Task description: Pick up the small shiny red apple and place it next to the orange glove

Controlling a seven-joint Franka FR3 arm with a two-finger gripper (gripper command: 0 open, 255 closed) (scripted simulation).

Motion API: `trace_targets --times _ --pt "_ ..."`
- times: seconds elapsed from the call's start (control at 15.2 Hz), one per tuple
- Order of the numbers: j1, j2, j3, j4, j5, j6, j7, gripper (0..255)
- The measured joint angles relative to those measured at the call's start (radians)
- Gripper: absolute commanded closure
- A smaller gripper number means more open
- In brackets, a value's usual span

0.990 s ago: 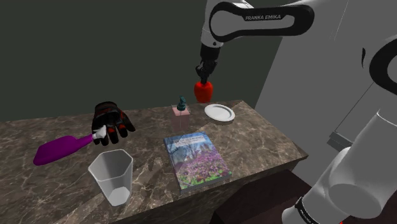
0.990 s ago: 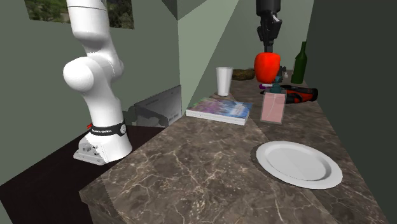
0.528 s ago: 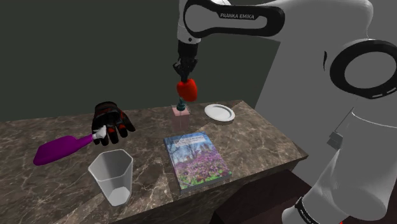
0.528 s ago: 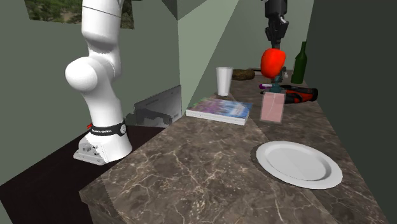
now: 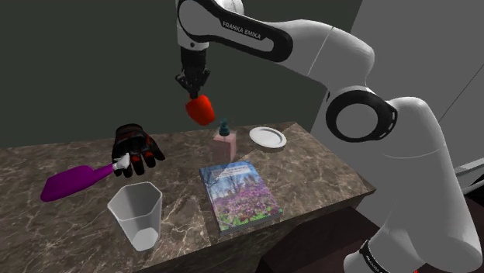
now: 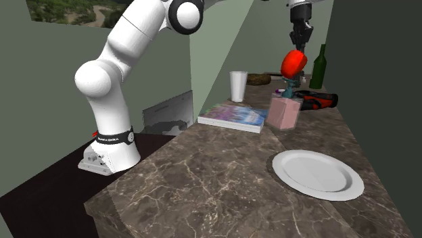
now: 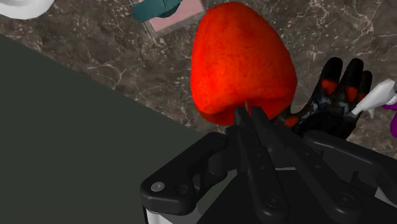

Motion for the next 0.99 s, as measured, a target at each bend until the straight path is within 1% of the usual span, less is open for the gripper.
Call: trace_targets --times 0.07,0.13,0.26,0.46,0.99 --pt "0.002 0.002 0.0 -0.009 0.0 0.006 0.006 255" --pt "-0.002 -0.013 0.002 -0.05 0.001 0.031 0.013 255" --pt "-0.005 -0.018 0.003 -0.081 0.001 0.058 0.018 255" --pt "-0.019 -0.065 0.008 -0.204 0.005 0.132 0.031 255" --pt "-0.036 -0.102 0.01 -0.374 0.007 0.263 0.05 255"
